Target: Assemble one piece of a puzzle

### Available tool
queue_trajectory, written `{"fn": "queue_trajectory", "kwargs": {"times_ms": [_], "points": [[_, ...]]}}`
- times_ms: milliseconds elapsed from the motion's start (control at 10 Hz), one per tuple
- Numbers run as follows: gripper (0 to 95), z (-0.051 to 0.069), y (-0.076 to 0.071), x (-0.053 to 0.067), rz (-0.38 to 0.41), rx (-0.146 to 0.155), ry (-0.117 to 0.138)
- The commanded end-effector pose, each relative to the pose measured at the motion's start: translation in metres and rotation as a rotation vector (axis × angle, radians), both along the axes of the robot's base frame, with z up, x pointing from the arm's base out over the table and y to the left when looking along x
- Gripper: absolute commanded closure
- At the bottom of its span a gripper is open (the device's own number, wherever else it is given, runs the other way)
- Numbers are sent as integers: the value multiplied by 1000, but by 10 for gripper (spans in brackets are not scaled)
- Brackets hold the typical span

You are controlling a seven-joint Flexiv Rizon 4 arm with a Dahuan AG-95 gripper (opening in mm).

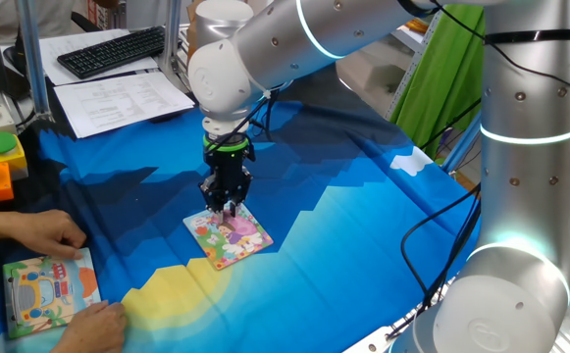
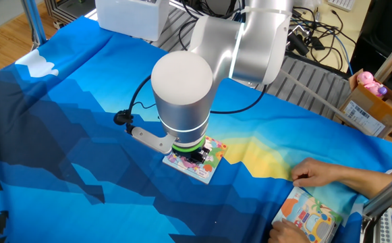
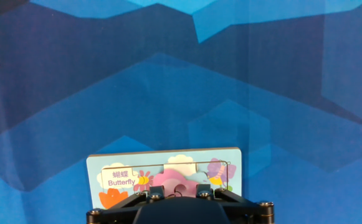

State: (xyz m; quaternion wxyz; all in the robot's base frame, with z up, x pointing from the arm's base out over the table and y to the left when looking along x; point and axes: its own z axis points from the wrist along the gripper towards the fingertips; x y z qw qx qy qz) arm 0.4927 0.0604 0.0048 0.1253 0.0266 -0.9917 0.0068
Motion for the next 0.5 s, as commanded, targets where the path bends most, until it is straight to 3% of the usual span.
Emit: {"fn": "queue_trajectory", "kwargs": {"times_ms": [100, 200, 300, 500], "points": [[950, -13, 0, -1, 2, -3, -2], [950, -13, 0, -1, 2, -3, -2], [760, -13, 0, -1, 2, -4, -3], [760, -13, 0, -1, 2, -5, -3]]}}
